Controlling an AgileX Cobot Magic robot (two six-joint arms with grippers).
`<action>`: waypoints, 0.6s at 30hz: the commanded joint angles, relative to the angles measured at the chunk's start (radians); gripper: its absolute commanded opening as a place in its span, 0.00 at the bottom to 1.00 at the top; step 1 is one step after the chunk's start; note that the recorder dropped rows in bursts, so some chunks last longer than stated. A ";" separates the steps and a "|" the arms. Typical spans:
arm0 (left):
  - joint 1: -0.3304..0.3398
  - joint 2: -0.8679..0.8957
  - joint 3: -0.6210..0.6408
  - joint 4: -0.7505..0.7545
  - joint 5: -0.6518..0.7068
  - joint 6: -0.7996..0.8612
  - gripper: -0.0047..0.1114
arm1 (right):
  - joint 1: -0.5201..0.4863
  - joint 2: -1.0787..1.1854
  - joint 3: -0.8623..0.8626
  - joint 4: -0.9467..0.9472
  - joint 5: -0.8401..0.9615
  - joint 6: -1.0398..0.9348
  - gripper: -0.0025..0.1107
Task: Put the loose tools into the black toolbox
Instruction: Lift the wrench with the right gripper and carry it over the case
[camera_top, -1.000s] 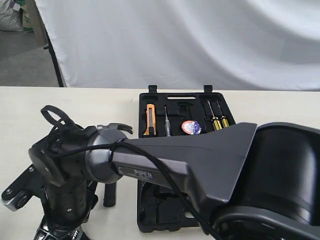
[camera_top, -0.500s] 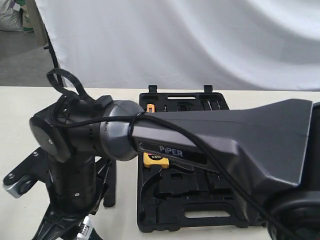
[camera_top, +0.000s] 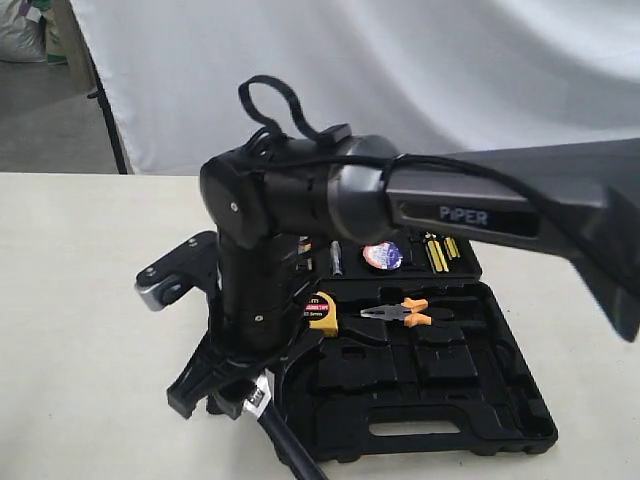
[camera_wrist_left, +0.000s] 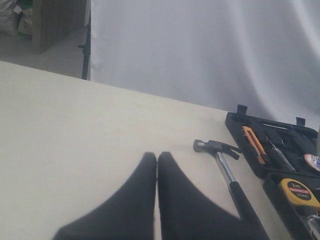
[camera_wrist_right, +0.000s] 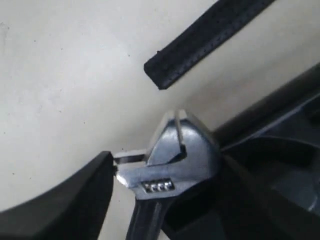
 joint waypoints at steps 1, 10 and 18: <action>0.025 -0.003 -0.003 0.004 -0.007 -0.005 0.05 | -0.033 -0.075 0.048 -0.001 0.006 0.001 0.02; 0.025 -0.003 -0.003 0.004 -0.007 -0.005 0.05 | -0.148 -0.100 0.102 -0.086 0.024 -0.078 0.02; 0.025 -0.003 -0.003 0.004 -0.007 -0.005 0.05 | -0.175 -0.092 0.102 -0.103 -0.053 -0.397 0.02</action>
